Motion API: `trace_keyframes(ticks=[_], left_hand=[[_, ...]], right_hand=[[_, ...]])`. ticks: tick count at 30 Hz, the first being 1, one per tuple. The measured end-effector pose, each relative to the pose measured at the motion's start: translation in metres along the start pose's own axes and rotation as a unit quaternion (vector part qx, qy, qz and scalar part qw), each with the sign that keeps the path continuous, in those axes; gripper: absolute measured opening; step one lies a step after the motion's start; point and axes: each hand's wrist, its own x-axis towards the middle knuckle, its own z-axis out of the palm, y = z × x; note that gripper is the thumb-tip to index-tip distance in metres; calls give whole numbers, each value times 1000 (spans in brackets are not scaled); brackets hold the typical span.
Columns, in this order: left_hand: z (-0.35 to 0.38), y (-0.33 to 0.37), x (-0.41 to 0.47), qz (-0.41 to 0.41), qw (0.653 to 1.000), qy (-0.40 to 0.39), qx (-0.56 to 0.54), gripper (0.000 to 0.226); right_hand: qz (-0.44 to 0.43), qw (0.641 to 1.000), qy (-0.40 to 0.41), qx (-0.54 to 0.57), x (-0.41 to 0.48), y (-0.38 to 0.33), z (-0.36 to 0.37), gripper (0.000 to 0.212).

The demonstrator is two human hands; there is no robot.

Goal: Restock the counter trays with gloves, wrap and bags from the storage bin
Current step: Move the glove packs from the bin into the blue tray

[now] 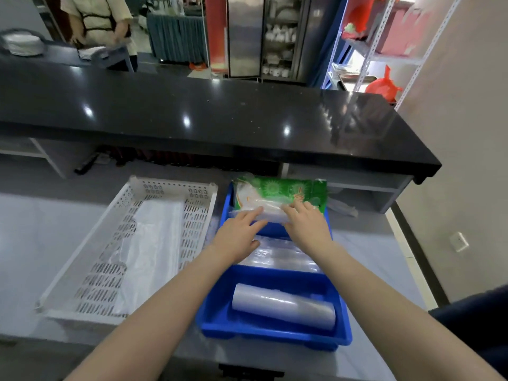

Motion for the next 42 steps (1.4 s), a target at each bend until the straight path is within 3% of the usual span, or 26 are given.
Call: trace_keyframes(ticks=[3, 9, 12, 18, 22, 26, 29, 32, 35, 38, 42], left_hand=[[9, -4, 20, -19, 1000, 1, 5, 66], [21, -17, 49, -19, 997, 72, 5, 64], [21, -23, 60, -20, 997, 74, 16, 69], [25, -35, 62, -2, 999, 29, 23, 37], [30, -40, 60, 3, 998, 56, -20, 30], [26, -42, 60, -6, 996, -7, -89, 26], [19, -47, 61, -33, 993, -48, -101, 26], [13, -49, 64, -25, 992, -83, -92, 22], [10, -49, 68, 5, 993, -98, -67, 19], [11, -49, 64, 34, 997, -57, -38, 24], [16, -56, 50, 29, 995, 65, -64, 27]], right_hand=[[3, 998, -33, 47, 7, 6, 9, 60], [8, 996, 0, 87, 25, 11, 20, 62], [8, 994, -15, 107, 34, 13, 24, 53], [39, 987, -98, 122, 34, 14, 35, 30], [61, 978, -128, 150, 36, 13, 35, 19], [47, 985, -63, 152, 23, 14, 37, 20], [56, 996, -19, 70, 14, 24, 39, 25], [59, 998, -32, 7, 11, 31, 40, 29], [71, 994, -64, 45, 17, 29, 41, 31], [98, 990, -89, 49, 26, 25, 36, 33], [95, 992, 31, 73, 18, 18, 34, 33]])
